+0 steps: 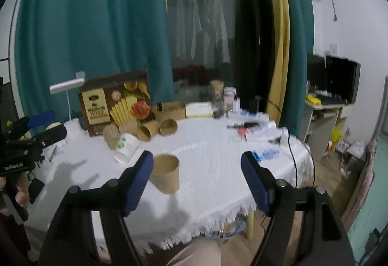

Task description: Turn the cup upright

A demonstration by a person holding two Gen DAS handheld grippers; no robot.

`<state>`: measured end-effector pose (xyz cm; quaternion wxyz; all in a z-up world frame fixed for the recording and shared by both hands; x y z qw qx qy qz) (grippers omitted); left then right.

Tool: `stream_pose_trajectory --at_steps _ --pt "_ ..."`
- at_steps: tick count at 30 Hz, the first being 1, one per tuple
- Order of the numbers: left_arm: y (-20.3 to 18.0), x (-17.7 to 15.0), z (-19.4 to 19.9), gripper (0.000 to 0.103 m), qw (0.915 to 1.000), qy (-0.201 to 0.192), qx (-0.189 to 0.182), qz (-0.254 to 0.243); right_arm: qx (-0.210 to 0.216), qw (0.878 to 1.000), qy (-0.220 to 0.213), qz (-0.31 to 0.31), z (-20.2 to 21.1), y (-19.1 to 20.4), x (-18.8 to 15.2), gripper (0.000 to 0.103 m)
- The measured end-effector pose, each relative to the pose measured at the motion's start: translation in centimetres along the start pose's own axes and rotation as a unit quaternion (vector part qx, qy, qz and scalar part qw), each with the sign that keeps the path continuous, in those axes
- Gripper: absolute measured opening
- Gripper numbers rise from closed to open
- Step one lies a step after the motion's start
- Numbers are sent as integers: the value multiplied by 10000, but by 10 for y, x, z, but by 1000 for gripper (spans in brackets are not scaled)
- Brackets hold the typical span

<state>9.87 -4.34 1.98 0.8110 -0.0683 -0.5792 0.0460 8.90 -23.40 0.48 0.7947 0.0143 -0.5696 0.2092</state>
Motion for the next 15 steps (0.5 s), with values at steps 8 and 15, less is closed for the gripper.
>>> stream_pose_trajectory --at_steps 8,15 --pt "20 6 16 102 9994 -288 131 99 10 9996 -271 108 6 20 20 80" --pt "36 -10 9 102 9996 -123 172 172 174 9997 -48 137 -20 39 11 80"
Point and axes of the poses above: each gripper's, at about its wrist camera, not at the fingertips, and z roughly against the way its jaws point, y to its left, x to its top, the point moved 9 cm from there along -z, roughly the way its jaws point, and after that the axes turned 14 degrees about z, right-handed, at the moved point
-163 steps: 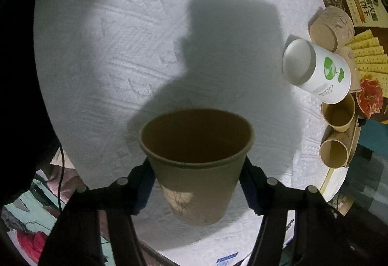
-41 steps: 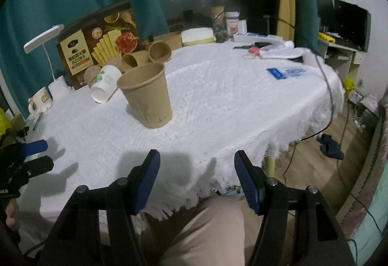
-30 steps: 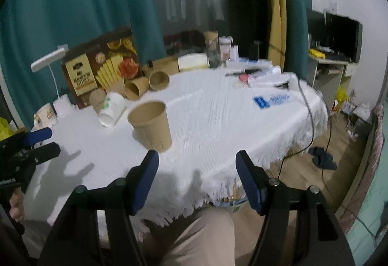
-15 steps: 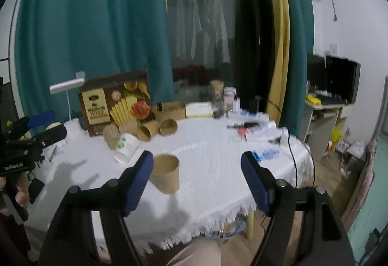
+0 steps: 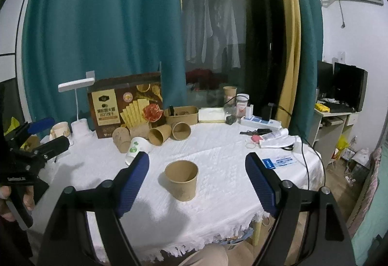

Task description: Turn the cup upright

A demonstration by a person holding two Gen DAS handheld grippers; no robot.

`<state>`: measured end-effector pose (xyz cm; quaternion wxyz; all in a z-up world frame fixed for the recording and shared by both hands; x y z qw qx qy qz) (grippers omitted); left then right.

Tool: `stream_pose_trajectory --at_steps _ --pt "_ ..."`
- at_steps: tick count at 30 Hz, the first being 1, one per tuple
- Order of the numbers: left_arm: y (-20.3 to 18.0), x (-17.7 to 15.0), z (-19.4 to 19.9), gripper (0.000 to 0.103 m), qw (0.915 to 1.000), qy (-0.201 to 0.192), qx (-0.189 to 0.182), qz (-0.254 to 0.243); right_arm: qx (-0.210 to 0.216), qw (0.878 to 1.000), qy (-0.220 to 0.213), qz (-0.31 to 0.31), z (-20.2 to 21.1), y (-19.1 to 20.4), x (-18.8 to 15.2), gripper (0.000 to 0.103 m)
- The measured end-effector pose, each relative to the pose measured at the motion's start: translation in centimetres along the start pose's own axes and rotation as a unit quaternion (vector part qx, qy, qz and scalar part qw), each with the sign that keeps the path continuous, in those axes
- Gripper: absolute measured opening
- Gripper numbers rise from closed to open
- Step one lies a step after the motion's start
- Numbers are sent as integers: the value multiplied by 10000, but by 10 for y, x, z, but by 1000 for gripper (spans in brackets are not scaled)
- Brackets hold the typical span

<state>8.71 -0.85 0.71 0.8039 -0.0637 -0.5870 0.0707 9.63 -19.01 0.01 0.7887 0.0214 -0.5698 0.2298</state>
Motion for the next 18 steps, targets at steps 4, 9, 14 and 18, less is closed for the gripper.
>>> stream_pose_trajectory --at_steps 4,9,14,18 --pt "5 -7 -6 102 10000 61 35 25 55 9999 96 -21 -12 3 -6 80" --pt "7 -11 -11 102 9999 102 95 11 66 9998 165 -48 -20 4 -11 80" --pt "8 -14 -14 102 9999 150 65 38 65 9998 191 -50 -22 3 -13 80" --pt "9 -15 -17 102 9998 185 55 66 72 9998 199 -52 -22 2 -15 80"
Point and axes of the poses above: each gripper's, at about its wrist camera, not at the fingertips, and z roughly against the way its jaws point, y to its left, x to its top, the point moved 9 cm from there along -z, roughly the way its jaws point, and after that the axes turned 14 degrees about z, right-handed, at the moved point
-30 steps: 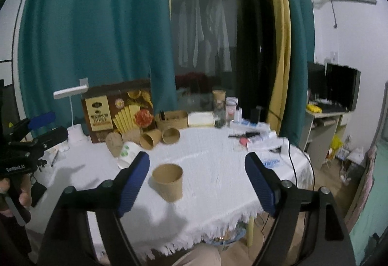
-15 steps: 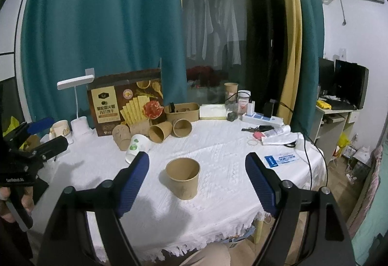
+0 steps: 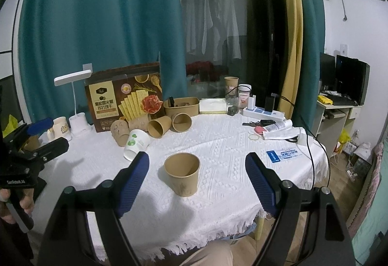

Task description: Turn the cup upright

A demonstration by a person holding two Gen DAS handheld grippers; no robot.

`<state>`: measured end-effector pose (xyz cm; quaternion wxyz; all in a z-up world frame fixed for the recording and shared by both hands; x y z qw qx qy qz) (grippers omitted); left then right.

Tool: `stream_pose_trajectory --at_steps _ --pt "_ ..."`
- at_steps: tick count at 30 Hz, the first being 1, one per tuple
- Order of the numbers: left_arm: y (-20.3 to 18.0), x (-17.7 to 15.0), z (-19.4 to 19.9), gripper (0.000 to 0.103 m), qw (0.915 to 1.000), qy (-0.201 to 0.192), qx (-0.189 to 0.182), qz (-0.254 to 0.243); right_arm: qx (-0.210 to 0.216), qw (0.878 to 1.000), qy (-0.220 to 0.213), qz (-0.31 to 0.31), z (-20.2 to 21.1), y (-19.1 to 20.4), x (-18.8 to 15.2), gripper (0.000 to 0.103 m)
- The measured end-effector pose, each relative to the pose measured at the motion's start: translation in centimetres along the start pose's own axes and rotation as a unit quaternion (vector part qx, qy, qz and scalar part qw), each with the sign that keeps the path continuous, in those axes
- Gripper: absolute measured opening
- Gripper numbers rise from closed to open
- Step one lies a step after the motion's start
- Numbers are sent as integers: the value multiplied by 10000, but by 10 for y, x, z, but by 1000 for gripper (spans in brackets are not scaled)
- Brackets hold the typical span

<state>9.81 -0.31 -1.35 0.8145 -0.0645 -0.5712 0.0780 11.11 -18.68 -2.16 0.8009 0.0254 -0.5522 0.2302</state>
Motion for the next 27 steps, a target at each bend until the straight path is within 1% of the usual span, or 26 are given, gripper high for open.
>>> stream_pose_trajectory --at_steps 27 --pt "5 0 -3 102 10000 37 31 46 16 10000 23 7 -1 5 -3 80"
Point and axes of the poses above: each gripper's, at about its wrist camera, not at the fingertips, and z roughly against the way its jaws point, y to its left, x to its top, the point moved 9 cm from there along -z, roughly the way its jaws point, and after that the axes turned 14 degrees about z, right-handed, at the moved point
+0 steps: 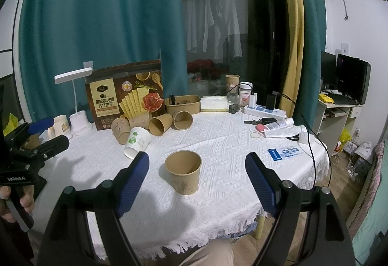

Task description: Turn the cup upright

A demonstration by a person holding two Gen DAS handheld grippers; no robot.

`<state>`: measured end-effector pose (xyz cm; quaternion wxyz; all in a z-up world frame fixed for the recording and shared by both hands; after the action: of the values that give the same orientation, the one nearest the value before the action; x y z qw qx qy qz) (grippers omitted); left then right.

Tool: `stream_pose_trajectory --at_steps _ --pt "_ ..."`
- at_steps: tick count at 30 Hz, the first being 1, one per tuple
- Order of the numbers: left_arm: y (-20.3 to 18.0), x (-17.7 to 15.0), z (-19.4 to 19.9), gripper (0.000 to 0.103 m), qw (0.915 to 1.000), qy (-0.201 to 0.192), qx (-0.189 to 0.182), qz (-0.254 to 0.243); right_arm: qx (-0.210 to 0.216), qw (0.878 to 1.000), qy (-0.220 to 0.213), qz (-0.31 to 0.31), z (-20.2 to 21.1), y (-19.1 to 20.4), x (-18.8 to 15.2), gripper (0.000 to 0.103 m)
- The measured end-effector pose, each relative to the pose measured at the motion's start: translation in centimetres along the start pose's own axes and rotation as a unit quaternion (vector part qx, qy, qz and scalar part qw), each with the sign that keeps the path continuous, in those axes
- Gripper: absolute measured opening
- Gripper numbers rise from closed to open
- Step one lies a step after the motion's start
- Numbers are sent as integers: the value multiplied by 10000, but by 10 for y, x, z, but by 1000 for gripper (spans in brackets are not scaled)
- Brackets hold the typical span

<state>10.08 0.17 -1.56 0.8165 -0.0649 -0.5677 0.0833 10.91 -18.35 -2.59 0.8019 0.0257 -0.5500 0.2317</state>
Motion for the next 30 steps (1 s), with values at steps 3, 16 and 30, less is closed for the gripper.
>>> stream_pose_trajectory --at_steps 3,16,30 --pt "0 0 0 102 10000 1 2 2 13 10000 10 -6 0 0 0 80" --pt "1 0 0 102 10000 5 -7 8 55 10000 29 5 -1 2 -6 80" --pt "-3 -4 2 102 10000 12 -23 96 68 10000 39 -8 0 4 -9 80"
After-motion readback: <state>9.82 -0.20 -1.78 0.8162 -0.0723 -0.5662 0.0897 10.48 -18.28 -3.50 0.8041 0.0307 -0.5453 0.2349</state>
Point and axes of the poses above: each gripper's, at about its wrist camera, not at the fingertips, and z roughly against the way its jaws point, y to its left, x to its top, the point moved 9 cm from there along -z, roughly the way its jaws point, and after that the axes turned 14 degrees about z, right-handed, at the moved point
